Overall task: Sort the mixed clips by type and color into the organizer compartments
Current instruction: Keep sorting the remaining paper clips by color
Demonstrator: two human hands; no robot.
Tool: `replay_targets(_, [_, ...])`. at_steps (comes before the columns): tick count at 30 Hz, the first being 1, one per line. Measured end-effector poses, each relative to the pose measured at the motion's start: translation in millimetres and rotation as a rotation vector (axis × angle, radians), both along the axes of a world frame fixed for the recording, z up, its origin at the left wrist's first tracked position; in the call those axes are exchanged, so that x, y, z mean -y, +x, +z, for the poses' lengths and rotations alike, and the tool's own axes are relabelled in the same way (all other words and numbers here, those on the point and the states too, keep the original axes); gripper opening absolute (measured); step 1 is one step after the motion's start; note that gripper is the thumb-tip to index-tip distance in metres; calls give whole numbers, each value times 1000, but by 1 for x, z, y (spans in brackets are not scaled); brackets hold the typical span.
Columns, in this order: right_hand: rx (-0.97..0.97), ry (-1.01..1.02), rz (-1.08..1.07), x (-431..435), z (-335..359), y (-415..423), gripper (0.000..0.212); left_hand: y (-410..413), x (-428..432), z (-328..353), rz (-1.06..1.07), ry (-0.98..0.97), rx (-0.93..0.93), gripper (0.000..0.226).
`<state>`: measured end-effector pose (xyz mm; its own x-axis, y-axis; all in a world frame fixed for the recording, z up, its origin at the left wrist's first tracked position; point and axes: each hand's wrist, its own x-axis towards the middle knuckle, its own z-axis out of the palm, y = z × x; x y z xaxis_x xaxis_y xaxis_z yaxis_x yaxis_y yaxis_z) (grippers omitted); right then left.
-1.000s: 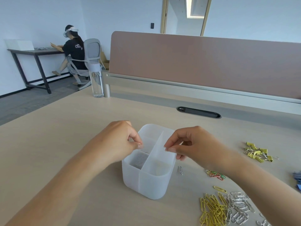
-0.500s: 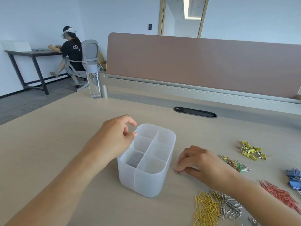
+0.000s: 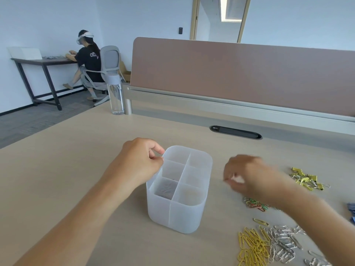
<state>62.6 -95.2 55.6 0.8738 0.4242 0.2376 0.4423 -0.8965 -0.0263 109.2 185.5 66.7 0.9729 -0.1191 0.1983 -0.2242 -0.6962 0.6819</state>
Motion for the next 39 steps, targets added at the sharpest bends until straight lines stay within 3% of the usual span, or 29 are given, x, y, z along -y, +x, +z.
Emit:
replay_targets(3, [147, 260, -60, -4, 31, 2, 13, -1, -2, -1, -3, -13, -8, 14])
replay_targets(6, [130, 382, 29, -39, 45, 4, 13, -1, -1, -1, 8, -19, -9, 15])
replay_targets(13, [1, 268, 114, -92, 31, 26, 7, -3, -1, -2, 13, 6, 43, 19])
replay_targets(22, [-17, 285, 78, -67, 55, 12, 16, -21, 31, 28, -163, -83, 347, 31])
replay_targets(27, [-82, 283, 4, -31, 82, -28, 23, -47, 70, 51, -331, -71, 343, 41])
replay_targets(32, [-171, 241, -123, 14, 57, -75, 18, -79, 118, 25, -538, 17, 261, 46])
replay_targets(39, [-245, 277, -212, 58, -3, -120, 14, -88, 142, -32, -593, 231, 128, 20])
